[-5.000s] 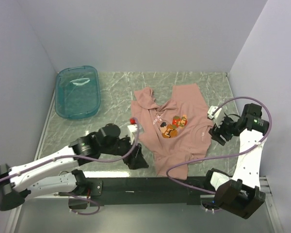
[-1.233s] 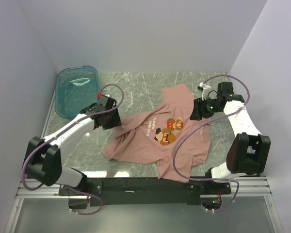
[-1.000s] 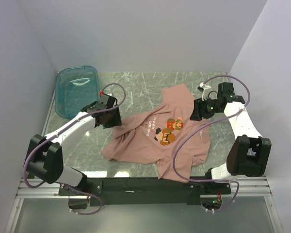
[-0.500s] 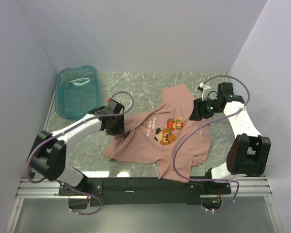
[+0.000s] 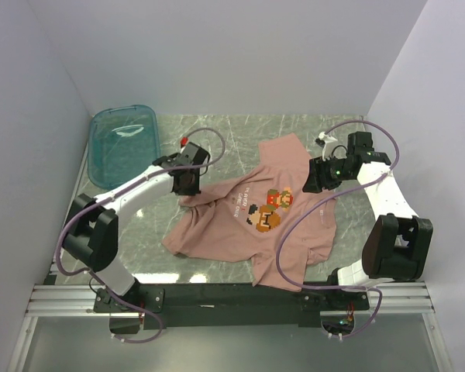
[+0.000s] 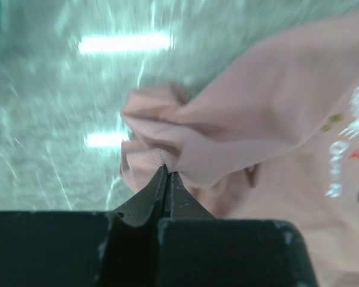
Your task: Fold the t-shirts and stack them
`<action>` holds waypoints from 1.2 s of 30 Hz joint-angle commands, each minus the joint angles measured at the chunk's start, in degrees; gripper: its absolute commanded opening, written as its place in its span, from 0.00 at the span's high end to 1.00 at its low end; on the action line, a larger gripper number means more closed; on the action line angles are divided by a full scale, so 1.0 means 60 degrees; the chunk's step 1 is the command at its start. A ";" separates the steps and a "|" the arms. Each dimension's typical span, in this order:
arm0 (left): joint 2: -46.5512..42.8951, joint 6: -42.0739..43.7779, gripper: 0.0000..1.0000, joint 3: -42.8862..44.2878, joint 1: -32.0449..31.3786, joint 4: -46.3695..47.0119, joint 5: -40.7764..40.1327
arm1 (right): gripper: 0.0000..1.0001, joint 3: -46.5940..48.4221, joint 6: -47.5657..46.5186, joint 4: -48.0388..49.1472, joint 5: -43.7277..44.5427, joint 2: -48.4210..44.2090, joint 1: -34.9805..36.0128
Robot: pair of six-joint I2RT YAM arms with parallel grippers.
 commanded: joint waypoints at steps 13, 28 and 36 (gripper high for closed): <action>0.0934 0.1345 1.00 0.2875 0.1152 -0.0018 0.0639 | 0.38 -0.0119 -0.0049 0.0221 0.0059 -0.0469 0.0066; 0.1297 0.1872 1.00 0.3238 0.1868 0.0378 0.0492 | 0.38 0.0159 0.0010 0.0148 -0.0102 -0.0089 0.0066; 0.3347 0.0570 0.51 0.6387 0.2939 0.0847 0.0419 | 0.38 0.0379 -0.0034 0.0002 -0.0029 -0.0206 0.0081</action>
